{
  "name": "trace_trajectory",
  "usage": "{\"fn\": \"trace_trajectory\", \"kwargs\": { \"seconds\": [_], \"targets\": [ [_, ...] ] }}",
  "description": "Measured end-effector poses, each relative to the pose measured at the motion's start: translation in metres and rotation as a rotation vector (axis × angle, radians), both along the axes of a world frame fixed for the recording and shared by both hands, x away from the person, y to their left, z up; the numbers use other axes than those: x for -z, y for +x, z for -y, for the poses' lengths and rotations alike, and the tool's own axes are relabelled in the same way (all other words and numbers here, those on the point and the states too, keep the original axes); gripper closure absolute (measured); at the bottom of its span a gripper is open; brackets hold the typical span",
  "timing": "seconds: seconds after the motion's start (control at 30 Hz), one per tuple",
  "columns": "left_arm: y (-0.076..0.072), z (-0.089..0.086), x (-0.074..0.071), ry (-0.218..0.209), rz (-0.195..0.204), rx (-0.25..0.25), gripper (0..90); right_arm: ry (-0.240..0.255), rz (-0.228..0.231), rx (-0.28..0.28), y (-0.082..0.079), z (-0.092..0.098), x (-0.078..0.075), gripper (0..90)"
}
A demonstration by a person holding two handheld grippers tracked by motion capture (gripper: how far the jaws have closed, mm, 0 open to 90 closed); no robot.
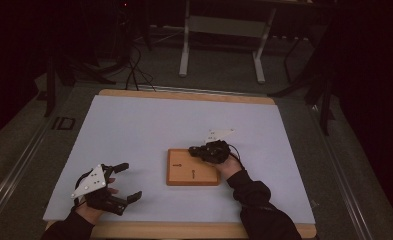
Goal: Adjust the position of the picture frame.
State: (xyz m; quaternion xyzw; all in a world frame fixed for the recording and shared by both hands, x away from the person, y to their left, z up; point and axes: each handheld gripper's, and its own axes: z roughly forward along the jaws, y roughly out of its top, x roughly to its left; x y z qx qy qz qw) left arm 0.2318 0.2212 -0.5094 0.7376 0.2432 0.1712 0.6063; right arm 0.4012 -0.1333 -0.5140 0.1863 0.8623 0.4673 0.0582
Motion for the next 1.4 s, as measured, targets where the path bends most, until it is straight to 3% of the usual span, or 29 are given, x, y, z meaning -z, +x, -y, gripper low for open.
{"fn": "trace_trajectory", "kwargs": {
  "seconds": [0.4, 0.9, 1.0, 1.1, 1.4],
  "targets": [
    [0.0, 0.0, 0.0, 0.0, -0.001, 0.001, 0.0, -0.002, -0.053, 0.022, 0.008, 0.001, 0.009, 84.9],
    [0.0, 0.001, 0.0, 0.004, -0.006, 0.005, 0.0, 0.012, -0.074, 0.025, 0.012, 0.002, 0.015, 83.9],
    [0.0, 0.001, 0.0, 0.005, -0.006, 0.007, 0.0, 0.031, -0.078, 0.026, 0.013, 0.003, 0.014, 77.9],
    [0.0, 0.001, 0.0, 0.004, -0.006, 0.007, 0.0, 0.042, -0.071, 0.035, 0.013, 0.005, 0.007, 65.7],
    [0.0, 0.002, 0.0, -0.011, -0.01, 0.026, 0.0, 0.071, -0.077, 0.046, 0.009, 0.014, -0.01, 53.1]
  ]
}}
